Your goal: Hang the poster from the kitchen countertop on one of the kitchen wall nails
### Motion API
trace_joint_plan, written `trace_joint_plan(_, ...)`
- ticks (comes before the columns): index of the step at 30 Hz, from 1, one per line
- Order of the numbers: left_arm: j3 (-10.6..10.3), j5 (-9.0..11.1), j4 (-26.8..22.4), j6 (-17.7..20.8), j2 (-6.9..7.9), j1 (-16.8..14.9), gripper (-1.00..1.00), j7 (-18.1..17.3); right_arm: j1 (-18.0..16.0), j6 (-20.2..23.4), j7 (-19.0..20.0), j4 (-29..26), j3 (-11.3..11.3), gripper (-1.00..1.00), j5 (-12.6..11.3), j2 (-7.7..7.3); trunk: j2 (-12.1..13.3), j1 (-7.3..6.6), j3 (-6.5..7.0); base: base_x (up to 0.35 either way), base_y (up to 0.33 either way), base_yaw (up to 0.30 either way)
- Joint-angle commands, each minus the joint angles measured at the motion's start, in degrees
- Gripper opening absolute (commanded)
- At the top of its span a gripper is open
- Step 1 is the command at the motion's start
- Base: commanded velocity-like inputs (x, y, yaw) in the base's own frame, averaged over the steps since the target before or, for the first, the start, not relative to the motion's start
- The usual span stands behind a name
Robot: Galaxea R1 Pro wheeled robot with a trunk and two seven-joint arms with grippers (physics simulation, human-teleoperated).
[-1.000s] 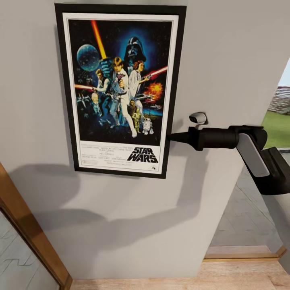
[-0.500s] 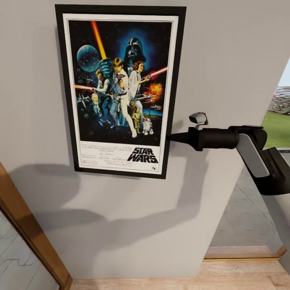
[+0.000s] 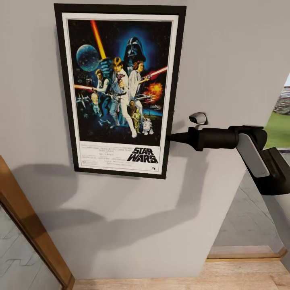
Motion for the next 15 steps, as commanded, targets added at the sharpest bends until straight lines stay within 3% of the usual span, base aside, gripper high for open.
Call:
trace_joint_plan(1, 0.1, 0.1, -0.1, 0.1, -0.01, 0.0, 1.0, -0.3, -0.1, 0.3, 0.1, -0.1, 0.1, -1.0, -0.3, -0.04, -0.1, 0.04, -0.12, 0.0, 0.107, 0.0)
trace_joint_plan(15, 0.1, 0.1, -0.1, 0.2, -0.02, 0.0, 1.0, -0.3, -0.1, 0.3, 0.1, -0.7, 0.1, -1.0, -0.3, -0.04, -0.1, 0.04, -0.12, 0.0, 0.016, 0.0)
